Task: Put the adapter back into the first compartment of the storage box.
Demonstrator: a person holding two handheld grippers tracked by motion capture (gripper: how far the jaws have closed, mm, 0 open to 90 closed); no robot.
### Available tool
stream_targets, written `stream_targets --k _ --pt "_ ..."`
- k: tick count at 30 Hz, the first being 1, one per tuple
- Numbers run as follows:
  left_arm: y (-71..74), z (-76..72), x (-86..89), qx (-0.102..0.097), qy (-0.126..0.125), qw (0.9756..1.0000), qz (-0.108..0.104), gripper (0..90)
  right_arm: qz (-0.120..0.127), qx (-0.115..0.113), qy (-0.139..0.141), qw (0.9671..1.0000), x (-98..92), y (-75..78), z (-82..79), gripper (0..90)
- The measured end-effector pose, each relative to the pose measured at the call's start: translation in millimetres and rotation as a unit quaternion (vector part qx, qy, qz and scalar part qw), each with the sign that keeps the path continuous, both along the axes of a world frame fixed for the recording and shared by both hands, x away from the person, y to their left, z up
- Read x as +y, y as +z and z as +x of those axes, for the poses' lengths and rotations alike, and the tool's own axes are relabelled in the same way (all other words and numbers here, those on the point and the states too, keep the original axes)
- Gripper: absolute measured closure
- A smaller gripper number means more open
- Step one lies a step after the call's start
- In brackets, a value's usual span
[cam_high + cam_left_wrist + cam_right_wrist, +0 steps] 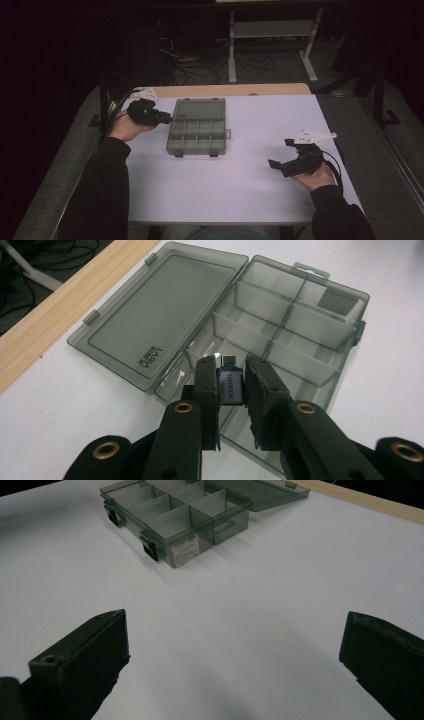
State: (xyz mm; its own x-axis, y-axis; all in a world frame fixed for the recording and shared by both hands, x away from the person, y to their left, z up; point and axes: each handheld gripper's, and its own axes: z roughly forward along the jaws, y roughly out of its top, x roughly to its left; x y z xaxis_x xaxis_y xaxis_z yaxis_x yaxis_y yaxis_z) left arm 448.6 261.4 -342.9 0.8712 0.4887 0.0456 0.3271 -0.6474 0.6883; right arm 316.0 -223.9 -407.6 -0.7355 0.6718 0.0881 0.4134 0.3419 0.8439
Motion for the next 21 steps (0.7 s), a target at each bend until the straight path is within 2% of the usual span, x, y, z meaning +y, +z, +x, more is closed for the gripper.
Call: stream_targets --k 7,12,15,21 --pt "-10.2 7.3 -4.2 0.009 0.001 0.9999 -0.008 75.8 0.002 0.001 -0.002 1.0000 -0.6 0.2 0.0 0.0" --pt "-18.2 12.8 -5.1 0.016 0.002 0.9999 0.001 75.8 -0.001 0.001 -0.001 1.0000 0.0 -0.5 0.6 0.0" --pt "-25.5 17.5 -4.8 0.023 0.007 0.9997 -0.004 75.8 -0.001 0.005 -0.002 1.0000 0.4 -1.3 0.9 0.0" --pt "-35.7 23.9 -8.2 0.029 0.007 0.9996 0.002 75.8 -0.002 0.005 -0.002 1.0000 0.5 -1.3 0.9 0.0"
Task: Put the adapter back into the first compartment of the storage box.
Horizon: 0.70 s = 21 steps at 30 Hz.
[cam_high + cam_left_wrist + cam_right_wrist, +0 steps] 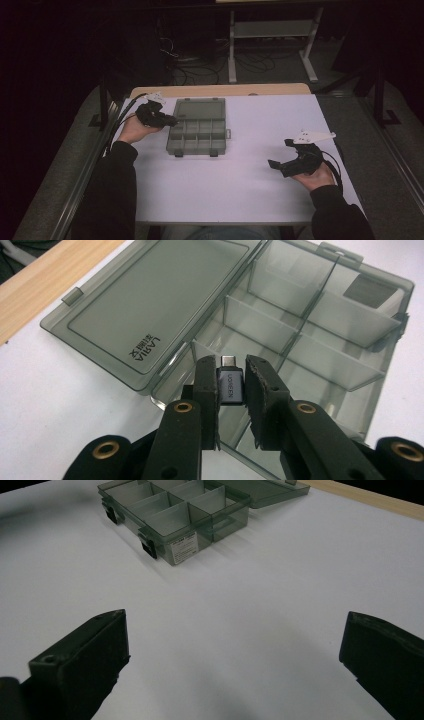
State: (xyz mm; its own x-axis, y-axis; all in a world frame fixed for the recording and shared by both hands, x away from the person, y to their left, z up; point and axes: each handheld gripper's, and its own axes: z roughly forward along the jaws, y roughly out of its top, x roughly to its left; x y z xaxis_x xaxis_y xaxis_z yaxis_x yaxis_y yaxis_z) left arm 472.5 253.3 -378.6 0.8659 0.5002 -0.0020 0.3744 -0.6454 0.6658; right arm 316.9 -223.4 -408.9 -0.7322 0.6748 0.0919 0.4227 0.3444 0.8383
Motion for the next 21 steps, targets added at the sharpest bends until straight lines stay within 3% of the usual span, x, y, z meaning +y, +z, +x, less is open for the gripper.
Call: stream_targets --k 13,20,21 --pt "-23.4 10.0 -8.4 0.023 -0.005 0.9993 0.031 75.9 -0.001 0.002 0.003 1.0000 0.1 -0.7 0.8 0.0" --pt "-31.4 12.0 -6.7 0.031 0.001 0.9991 0.028 71.9 -0.003 0.005 0.004 1.0000 1.3 -1.5 1.3 0.0" --pt "-31.4 11.3 -4.0 0.031 0.002 0.9994 0.017 69.2 -0.004 0.005 0.003 1.0000 1.2 -1.7 1.4 0.0"
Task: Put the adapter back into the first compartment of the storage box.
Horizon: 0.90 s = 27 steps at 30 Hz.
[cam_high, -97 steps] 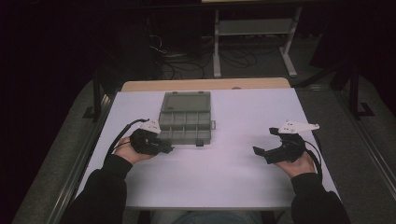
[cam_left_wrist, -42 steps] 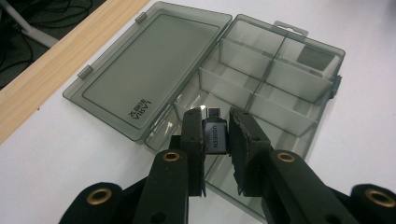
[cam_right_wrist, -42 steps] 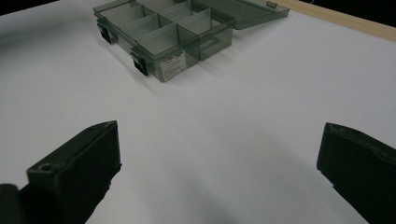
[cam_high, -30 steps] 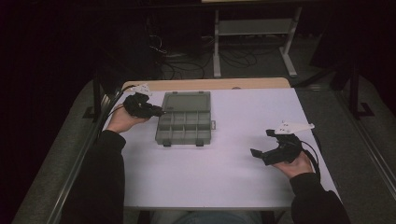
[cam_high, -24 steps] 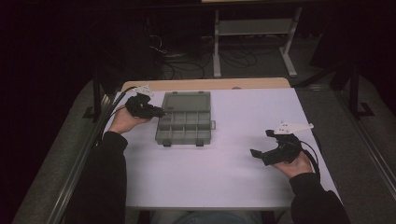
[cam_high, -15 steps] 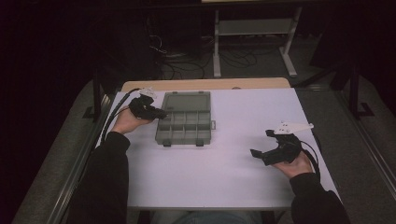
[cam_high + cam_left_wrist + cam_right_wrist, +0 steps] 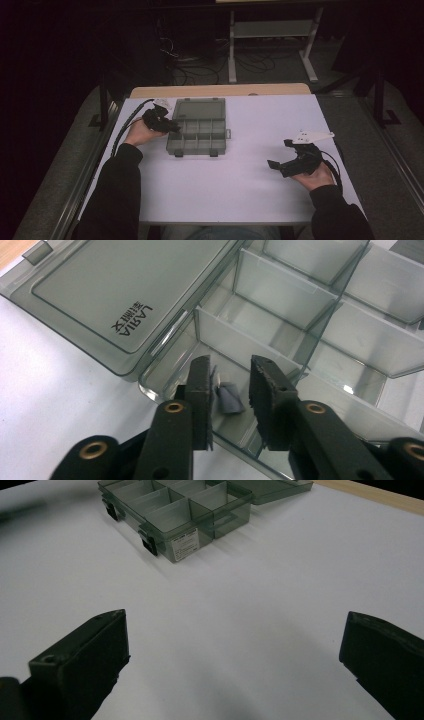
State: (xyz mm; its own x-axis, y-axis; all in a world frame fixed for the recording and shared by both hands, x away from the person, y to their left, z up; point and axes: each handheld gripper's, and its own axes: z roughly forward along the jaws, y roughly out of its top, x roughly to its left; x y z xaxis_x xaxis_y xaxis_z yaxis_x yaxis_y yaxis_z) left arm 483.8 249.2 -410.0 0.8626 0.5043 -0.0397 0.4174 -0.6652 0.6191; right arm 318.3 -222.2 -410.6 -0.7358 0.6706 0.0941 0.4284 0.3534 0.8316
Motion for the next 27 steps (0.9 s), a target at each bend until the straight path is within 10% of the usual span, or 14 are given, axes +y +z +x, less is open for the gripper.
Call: stream_targets --k 16,27 --pt "15.8 -11.3 12.8 -0.028 0.010 0.9968 -0.074 37.1 -0.002 0.002 -0.001 1.0000 -0.6 -0.7 1.0 0.0" --pt "34.9 -24.3 9.7 -0.064 0.021 0.9947 -0.078 8.2 -0.002 0.003 -0.004 1.0000 -0.5 -0.7 1.1 0.0"
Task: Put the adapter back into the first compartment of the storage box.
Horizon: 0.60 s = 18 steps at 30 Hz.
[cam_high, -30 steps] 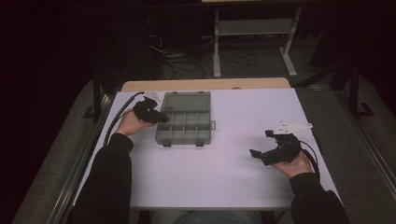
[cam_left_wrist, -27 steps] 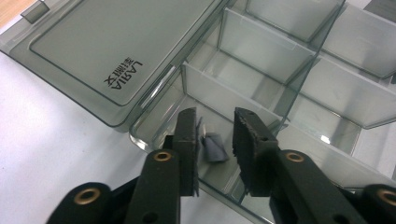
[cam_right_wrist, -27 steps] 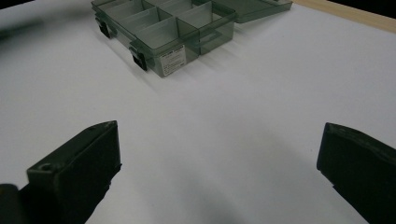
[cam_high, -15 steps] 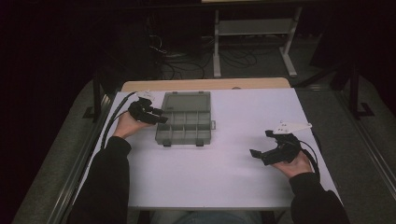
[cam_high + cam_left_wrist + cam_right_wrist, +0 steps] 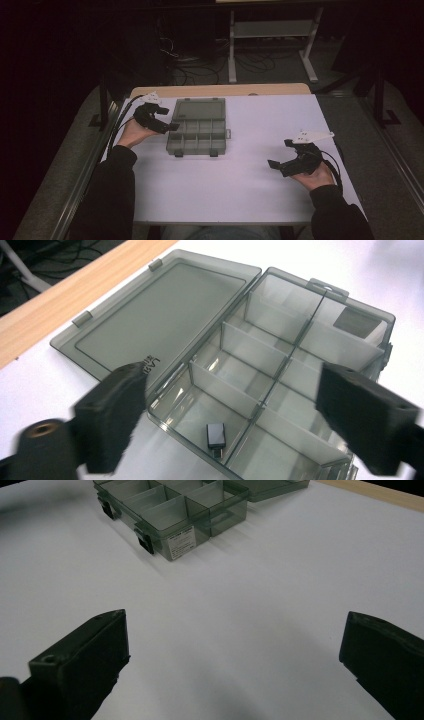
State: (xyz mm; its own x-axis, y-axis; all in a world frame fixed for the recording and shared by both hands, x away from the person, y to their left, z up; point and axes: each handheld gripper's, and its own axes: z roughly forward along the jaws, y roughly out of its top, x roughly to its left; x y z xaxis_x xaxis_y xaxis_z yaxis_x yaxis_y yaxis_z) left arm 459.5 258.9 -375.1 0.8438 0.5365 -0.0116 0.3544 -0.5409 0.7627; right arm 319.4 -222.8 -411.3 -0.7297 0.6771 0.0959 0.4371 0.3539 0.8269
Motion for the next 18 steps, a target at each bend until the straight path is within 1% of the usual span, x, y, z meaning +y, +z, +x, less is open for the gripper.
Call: stream_targets --k 1,3,4,6,9,11,18 --pt "0.5 -0.5 -0.5 -0.001 0.007 1.0000 -0.001 0.0 0.000 0.001 0.000 1.0000 0.2 -0.1 0.0 0.0" --pt "1.2 -2.2 0.0 -0.005 0.008 1.0000 0.000 0.0 0.000 0.001 0.000 1.0000 0.2 -0.2 0.0 0.0" --pt "1.4 -3.9 1.1 -0.004 0.008 0.9999 -0.004 0.0 0.000 0.003 0.001 1.0000 0.1 -0.4 0.2 0.0" --pt "1.6 -4.7 1.8 -0.005 0.009 0.9999 -0.005 0.0 0.000 0.003 0.001 1.0000 0.1 -0.5 0.2 0.0" --pt "3.6 -7.7 5.5 -0.011 0.017 0.9998 -0.008 0.0 0.001 0.003 0.002 1.0000 -0.1 -0.3 0.1 0.0" --pt "6.2 -10.3 9.2 -0.012 0.021 0.9996 -0.014 0.0 0.002 0.002 0.001 1.0000 -0.6 0.3 -0.3 0.0" --pt "10.6 -16.0 13.9 -0.018 0.030 0.9993 -0.017 0.0 0.003 0.001 0.000 1.0000 -1.0 0.5 -0.3 0.0"
